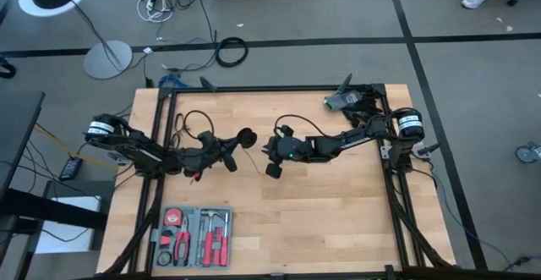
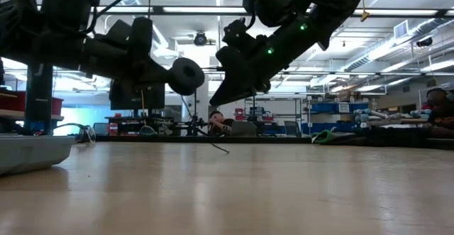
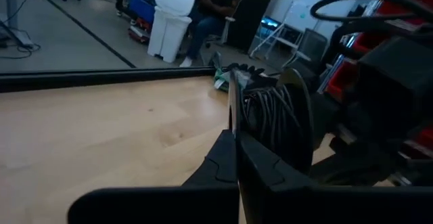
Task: Coil cords
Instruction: Coil the black wire on the spool
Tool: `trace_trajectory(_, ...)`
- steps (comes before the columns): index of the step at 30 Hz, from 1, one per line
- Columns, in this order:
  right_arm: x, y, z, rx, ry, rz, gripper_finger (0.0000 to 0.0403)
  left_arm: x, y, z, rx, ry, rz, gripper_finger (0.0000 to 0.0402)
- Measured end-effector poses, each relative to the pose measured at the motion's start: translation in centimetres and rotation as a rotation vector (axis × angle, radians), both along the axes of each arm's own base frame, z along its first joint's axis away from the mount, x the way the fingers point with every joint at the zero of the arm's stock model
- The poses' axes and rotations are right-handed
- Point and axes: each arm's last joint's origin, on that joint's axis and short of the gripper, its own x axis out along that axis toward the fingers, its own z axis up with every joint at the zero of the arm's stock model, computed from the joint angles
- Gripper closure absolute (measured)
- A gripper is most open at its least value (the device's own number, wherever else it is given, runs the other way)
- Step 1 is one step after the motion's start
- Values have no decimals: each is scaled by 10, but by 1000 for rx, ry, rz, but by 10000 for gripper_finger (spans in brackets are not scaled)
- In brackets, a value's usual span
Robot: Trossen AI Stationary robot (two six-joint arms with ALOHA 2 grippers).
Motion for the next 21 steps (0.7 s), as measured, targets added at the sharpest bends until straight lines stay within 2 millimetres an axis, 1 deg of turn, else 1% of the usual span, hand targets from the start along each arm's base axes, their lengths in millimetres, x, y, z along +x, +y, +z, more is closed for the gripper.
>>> trace_trajectory(4, 0, 0, -1, 31, -3, -13, 312, -8, 0, -3, -2, -14, -4, 401)
trace_trajectory(6, -1, 2, -2, 88, -6, 4, 305, -12, 0, -7, 0, 0, -7, 401)
trace_trajectory(9, 1, 6, -4, 197, -11, 88, 296, -16, 0, -10, 1, 9, -11, 401)
trace_trajectory(11, 3, 10, -13, 236, -21, 128, 293, -17, 0, -10, 1, 7, -11, 401)
trace_trajectory(12, 3, 12, -20, 243, -12, 139, 292, -18, 0, -10, 1, 7, -10, 401)
trace_trajectory(15, 8, 19, -37, 253, -75, 170, 289, -18, 0, -10, 4, 6, -10, 401)
trace_trajectory(17, 14, 24, -45, 272, -149, 204, 288, -18, 0, -10, 5, 11, -11, 401)
trace_trajectory(19, 19, 27, -54, 275, -182, 231, 289, -17, 0, -10, 5, 10, -12, 401)
trace_trajectory(21, 22, 28, -64, 269, -152, 239, 290, -18, 0, -11, 5, 11, -10, 401)
